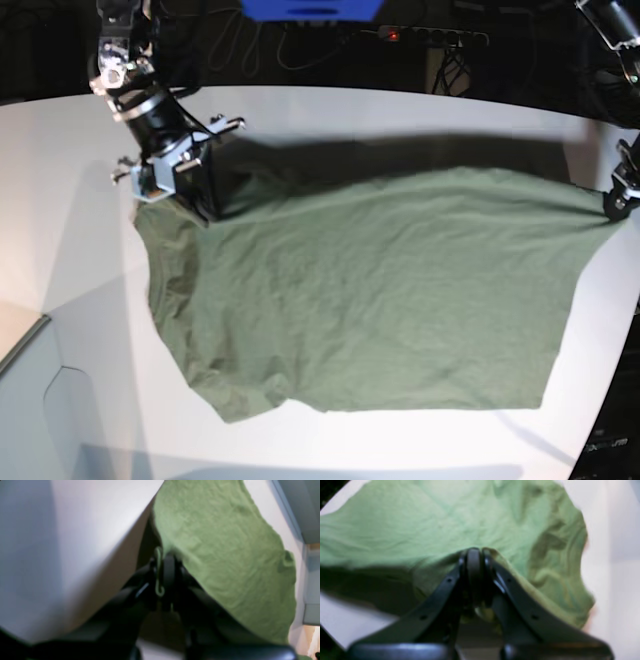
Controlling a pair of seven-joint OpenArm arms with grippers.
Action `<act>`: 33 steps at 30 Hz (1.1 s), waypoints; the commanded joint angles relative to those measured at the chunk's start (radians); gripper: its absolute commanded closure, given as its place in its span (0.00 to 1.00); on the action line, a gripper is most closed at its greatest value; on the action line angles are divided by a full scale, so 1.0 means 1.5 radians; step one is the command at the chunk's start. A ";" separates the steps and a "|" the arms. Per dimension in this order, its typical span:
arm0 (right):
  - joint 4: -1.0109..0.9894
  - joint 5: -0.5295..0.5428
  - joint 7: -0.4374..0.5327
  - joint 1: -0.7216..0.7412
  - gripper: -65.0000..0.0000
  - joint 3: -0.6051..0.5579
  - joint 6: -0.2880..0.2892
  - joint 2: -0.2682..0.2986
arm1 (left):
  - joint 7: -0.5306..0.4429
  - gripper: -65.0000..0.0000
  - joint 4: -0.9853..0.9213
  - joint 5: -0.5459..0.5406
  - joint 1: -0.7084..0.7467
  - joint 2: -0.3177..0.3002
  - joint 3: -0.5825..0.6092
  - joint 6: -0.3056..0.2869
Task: Layout the t-shirt on the table in an organized manner, then fold the t-shirt properly
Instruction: 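Pull the shirt edge taut between both grippers and lower it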
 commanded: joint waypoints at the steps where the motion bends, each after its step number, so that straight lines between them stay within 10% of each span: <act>1: -0.002 -0.013 0.014 0.020 1.00 -0.002 0.012 0.004 | -0.018 1.00 0.006 -0.012 -0.015 -0.016 -0.002 -0.001; 33: -0.178 -0.077 0.014 0.208 1.00 0.042 0.014 0.054 | -0.069 1.00 -0.160 0.097 -0.237 -0.014 0.044 0.003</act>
